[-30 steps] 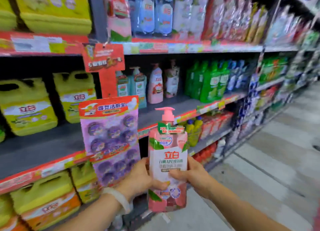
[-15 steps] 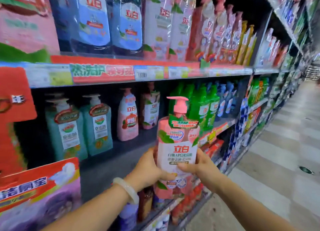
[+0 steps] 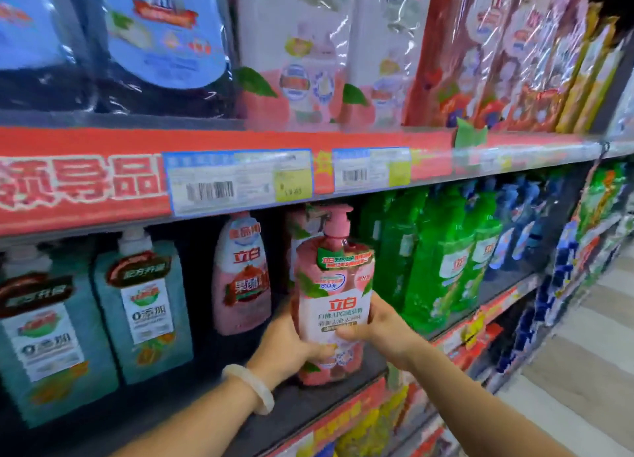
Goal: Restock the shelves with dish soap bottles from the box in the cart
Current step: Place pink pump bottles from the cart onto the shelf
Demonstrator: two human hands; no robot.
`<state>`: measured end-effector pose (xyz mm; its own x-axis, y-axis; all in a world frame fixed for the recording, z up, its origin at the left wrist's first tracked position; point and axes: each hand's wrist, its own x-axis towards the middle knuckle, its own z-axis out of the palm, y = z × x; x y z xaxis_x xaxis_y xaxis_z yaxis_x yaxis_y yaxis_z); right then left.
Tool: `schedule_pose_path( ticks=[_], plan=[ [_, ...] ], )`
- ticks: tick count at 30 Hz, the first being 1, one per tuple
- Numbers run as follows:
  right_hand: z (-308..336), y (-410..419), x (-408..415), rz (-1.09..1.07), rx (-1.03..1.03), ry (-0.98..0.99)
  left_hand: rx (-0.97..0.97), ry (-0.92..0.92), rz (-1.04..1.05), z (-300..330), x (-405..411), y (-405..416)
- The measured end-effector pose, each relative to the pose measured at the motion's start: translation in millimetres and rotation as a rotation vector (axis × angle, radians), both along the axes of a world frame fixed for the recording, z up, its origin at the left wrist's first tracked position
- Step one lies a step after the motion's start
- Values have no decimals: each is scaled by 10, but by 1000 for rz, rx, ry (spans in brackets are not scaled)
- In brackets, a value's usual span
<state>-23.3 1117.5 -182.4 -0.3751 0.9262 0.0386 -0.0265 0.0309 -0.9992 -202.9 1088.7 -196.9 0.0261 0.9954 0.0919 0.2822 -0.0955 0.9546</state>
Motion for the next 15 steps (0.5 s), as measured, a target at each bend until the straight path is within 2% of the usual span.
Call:
schedule_pose_path(
  ticks=[6,11,15],
  plan=[
    [-69,613,176,159,-21,-19,6,9,165,-271,197,503],
    [-115,1057,362,115,15,-113,21,-20,311,-277,448,764],
    [-257,1238,403,21,31,-126,-9,-34,341,-257,578,956]
  ],
)
